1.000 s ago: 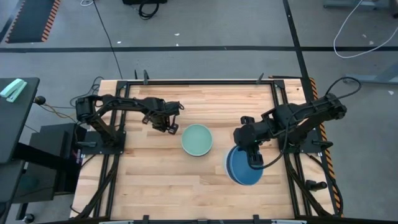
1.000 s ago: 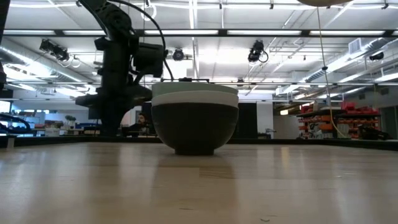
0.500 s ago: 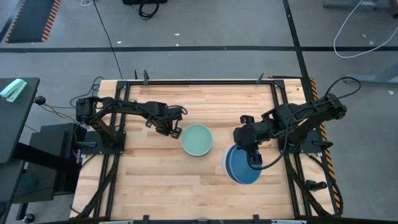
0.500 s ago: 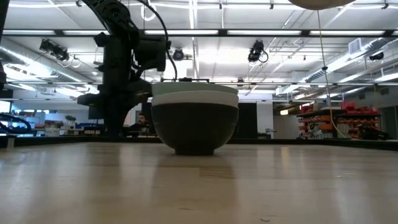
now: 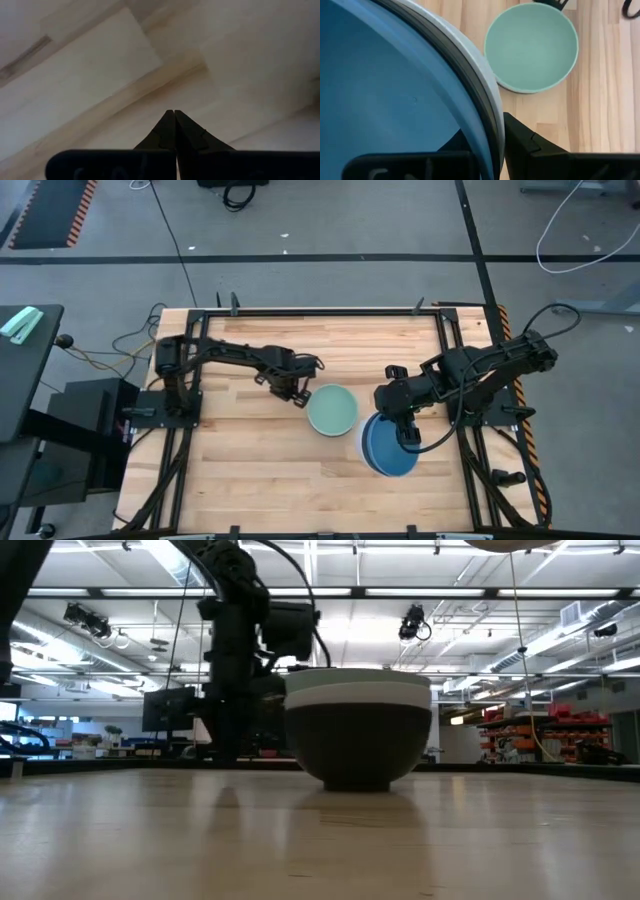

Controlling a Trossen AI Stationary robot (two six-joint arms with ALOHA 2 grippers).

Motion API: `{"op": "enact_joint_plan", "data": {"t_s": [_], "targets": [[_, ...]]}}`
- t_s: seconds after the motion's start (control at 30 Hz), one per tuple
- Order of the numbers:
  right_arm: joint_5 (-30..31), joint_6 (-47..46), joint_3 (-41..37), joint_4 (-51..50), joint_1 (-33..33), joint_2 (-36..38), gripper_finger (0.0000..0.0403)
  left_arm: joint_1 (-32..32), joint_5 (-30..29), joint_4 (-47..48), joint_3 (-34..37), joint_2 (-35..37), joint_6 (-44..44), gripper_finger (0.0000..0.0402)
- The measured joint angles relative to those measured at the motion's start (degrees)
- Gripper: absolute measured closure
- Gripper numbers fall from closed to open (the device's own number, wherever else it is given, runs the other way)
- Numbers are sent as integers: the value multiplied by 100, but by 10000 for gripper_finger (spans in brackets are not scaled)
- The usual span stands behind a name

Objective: Nest bowls inside each other
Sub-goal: Stack the right stacked bowls on the green bowl

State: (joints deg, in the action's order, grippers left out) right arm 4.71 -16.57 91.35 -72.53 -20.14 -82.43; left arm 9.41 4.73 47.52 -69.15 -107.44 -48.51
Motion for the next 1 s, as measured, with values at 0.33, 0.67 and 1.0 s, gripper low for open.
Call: {"op": "enact_joint_plan", "data": {"t_s": [0.33, 0.67, 1.0], "targets": [[-20, 2, 0, 0, 35, -1, 349, -70, -29, 780, -892, -420, 399, 393], [-284, -18, 0, 74, 532, -2, 349, -70, -270, 962, -967, 89, 609, 388], [-785, 148, -2, 214, 1273, -94, 349, -176, -1189, 1386, -970, 1189, 477, 376]]}}
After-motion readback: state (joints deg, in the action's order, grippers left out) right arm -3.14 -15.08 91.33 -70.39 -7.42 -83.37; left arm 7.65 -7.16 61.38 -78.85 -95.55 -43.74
